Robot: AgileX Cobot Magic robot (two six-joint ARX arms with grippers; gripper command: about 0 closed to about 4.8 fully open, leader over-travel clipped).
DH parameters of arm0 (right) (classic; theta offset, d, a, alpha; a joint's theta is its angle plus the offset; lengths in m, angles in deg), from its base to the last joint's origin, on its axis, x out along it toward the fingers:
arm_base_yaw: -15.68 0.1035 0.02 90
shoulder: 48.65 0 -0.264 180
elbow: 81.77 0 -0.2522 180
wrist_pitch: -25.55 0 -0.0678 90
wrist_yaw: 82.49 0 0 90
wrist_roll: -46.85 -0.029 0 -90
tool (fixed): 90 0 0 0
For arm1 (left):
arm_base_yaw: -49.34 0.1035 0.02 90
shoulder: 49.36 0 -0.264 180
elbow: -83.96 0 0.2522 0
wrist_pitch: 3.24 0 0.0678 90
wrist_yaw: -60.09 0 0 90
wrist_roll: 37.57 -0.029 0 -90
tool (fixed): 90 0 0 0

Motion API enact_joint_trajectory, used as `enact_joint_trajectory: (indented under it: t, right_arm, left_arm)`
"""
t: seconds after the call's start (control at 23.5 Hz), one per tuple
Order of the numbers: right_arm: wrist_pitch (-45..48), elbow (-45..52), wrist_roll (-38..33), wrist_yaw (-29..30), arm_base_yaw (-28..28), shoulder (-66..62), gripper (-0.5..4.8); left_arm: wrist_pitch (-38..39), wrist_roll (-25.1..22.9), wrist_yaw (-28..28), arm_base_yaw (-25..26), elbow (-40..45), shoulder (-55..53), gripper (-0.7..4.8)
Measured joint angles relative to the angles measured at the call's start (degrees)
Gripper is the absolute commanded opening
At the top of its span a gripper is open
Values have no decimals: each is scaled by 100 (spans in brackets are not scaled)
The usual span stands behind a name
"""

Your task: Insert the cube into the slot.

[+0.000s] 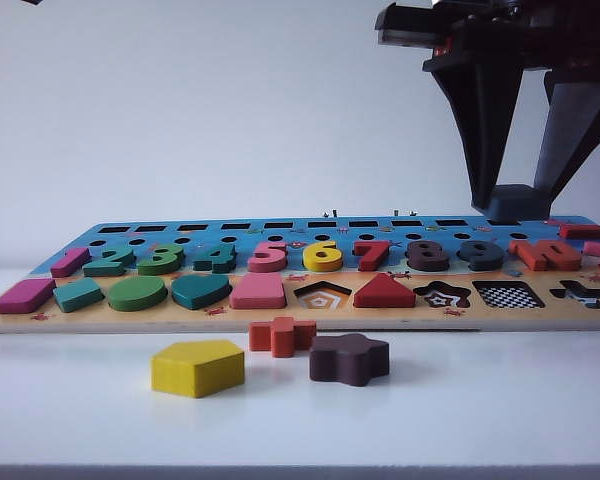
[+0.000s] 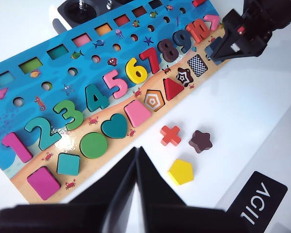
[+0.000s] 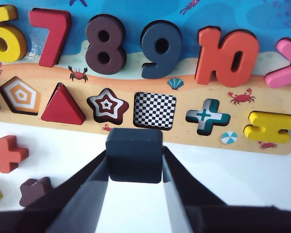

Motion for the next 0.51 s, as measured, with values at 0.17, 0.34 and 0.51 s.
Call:
enact_joint_trajectory:
  t: [0.17, 0.34, 0.51]
  right_arm:
    - [116, 22, -37, 0, -37, -136, 16]
    - [256, 22, -50, 17, -116, -282, 7]
    - [262, 48, -52, 20, -269, -378, -1]
  left_arm:
    - [0, 0, 0, 0, 0, 0, 7]
    - [0, 0, 0, 0, 0, 0, 7]
    - [0, 0, 0, 0, 0, 0, 7]
